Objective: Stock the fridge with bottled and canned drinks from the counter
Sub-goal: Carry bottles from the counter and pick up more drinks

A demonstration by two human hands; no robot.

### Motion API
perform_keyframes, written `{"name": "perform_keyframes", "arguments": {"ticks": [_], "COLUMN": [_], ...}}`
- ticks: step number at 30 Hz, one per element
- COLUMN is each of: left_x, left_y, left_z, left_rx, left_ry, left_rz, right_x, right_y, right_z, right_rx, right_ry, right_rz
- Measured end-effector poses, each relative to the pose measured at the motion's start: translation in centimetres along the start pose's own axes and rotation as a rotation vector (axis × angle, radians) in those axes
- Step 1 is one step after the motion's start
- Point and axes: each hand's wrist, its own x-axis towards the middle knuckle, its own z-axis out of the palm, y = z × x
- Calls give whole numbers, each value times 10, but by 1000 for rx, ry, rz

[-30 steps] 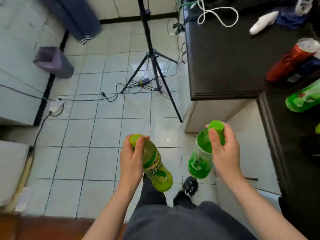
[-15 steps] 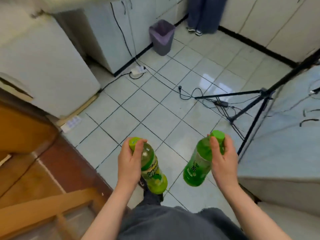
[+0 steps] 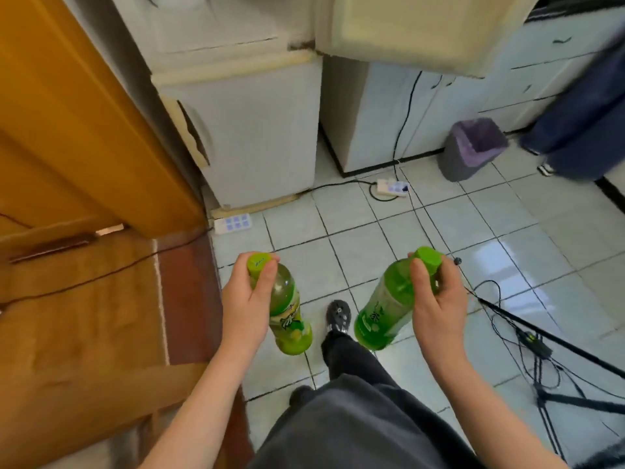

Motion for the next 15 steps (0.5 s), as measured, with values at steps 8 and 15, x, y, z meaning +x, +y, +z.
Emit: {"name": "perform_keyframes", "arguments": {"ticks": [8, 15], "left_x": [143, 297], "left_y": [-2, 50], "left_z": [1, 11], "left_rx": [11, 48], "left_ry": [215, 291], "left_rz": [-47, 56], "right_x": [166, 315], "right_y": [-7, -67], "right_z": [112, 199], "right_rx": [-16, 22], "right_ry": [-280, -428], "right_rz": [-66, -231]}}
